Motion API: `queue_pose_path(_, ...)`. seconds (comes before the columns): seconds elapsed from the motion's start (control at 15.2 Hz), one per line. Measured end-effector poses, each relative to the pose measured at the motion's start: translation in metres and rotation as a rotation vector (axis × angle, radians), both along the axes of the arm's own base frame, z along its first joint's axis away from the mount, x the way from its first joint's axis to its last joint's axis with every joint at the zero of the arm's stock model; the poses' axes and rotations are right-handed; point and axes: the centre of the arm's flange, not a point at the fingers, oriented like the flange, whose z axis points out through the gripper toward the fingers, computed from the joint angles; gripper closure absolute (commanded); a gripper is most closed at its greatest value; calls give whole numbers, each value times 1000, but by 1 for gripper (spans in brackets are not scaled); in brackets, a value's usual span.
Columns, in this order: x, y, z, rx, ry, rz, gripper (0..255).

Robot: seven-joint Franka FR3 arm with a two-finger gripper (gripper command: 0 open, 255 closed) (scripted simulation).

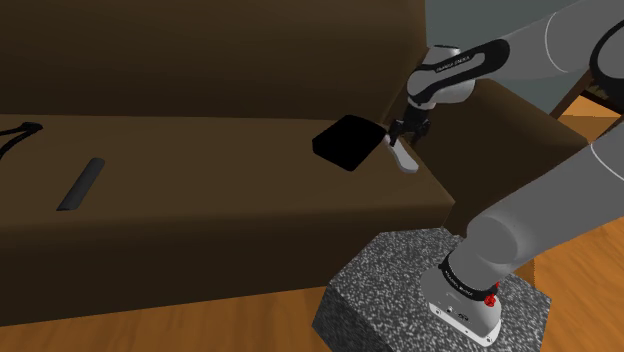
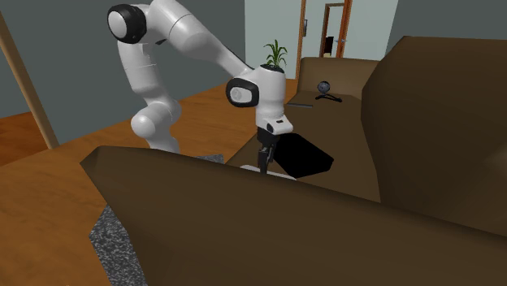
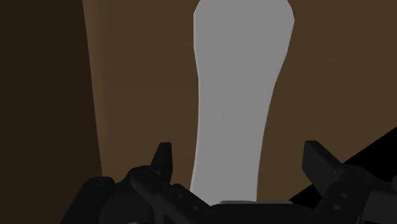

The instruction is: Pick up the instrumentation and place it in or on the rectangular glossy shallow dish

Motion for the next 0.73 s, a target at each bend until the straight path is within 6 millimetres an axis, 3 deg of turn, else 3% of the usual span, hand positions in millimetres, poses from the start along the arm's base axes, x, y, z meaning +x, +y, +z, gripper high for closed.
queue_pose_path(0.33, -1, 0, -26, 0, 0, -2, 0)
queue_pose_path(0.73, -1, -1, -30, -1, 0, -2, 0)
